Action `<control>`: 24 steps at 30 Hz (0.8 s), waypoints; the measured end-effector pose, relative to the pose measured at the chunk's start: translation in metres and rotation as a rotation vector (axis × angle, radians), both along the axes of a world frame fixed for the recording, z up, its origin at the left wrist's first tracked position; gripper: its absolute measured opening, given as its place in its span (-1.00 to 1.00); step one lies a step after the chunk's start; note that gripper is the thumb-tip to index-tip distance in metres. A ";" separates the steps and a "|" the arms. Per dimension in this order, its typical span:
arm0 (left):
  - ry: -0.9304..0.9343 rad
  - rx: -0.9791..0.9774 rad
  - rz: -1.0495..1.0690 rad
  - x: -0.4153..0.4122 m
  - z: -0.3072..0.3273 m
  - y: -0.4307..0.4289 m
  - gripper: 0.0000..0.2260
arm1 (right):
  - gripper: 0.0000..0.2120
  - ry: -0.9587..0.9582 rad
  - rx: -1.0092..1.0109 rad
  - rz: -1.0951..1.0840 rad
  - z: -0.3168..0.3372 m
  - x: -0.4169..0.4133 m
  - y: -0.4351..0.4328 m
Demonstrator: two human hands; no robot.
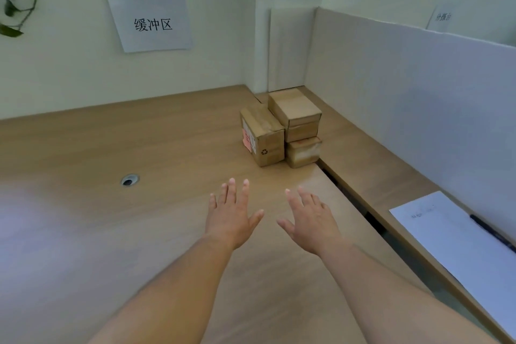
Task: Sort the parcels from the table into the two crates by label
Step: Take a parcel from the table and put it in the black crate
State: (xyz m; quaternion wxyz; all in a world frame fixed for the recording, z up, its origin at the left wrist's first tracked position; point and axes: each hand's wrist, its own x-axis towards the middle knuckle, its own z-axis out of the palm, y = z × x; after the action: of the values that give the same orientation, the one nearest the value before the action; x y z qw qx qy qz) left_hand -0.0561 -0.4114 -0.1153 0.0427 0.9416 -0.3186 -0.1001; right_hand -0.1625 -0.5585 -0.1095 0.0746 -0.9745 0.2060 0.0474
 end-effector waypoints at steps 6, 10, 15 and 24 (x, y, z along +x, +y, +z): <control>-0.024 0.022 0.036 0.038 0.018 -0.075 -0.33 | -0.30 -0.008 0.045 0.016 0.002 0.037 -0.082; -0.019 0.004 0.068 0.066 0.031 -0.134 -0.35 | -0.32 -0.024 0.065 0.001 0.013 0.066 -0.149; -0.037 -0.021 0.122 0.111 0.043 -0.198 -0.37 | -0.32 -0.110 0.132 -0.034 0.025 0.119 -0.225; -0.042 -0.049 0.198 0.172 0.045 -0.267 -0.37 | -0.31 -0.184 0.380 -0.041 0.042 0.215 -0.292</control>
State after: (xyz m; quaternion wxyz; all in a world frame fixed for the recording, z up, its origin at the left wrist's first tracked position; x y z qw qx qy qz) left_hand 0.1157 -0.6788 -0.0703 0.0685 0.9690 -0.2274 -0.0677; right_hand 0.0523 -0.8503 -0.0672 0.2764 -0.9388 0.2056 -0.0055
